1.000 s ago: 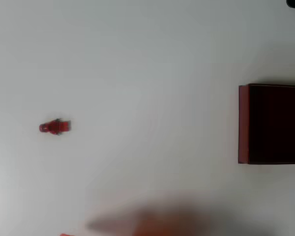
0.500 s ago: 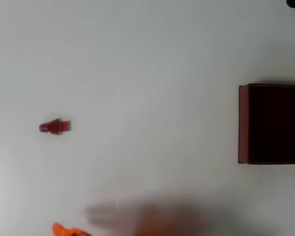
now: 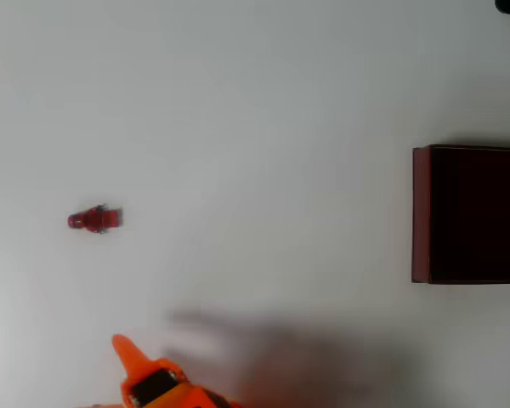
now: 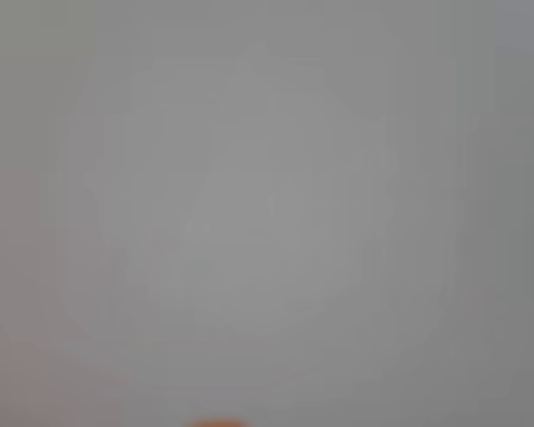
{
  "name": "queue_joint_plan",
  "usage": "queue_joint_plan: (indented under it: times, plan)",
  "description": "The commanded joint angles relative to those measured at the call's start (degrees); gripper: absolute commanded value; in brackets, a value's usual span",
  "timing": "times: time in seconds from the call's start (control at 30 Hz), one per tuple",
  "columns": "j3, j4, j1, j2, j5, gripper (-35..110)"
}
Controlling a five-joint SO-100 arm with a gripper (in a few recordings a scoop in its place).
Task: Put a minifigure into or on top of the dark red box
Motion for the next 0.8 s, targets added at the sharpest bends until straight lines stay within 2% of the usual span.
queue_joint_plan:
  times: [0.0, 0.27, 0.33, 0.43, 0.67, 0.77]
  plan:
    - [0.4, 1.8, 1.8, 0.4, 2.6, 15]
    - [-3.5, 3.7, 6.2, 0.3, 8.9, 12]
    - [-5.9, 3.7, 6.8, 0.2, 14.9, 9]
    - [-8.8, 2.9, 5.6, -1.6, 13.4, 14]
    - [-18.6, 0.6, 6.2, -29.1, 14.3, 19]
    - [-20.4, -2.1, 6.3, -32.9, 13.8, 20]
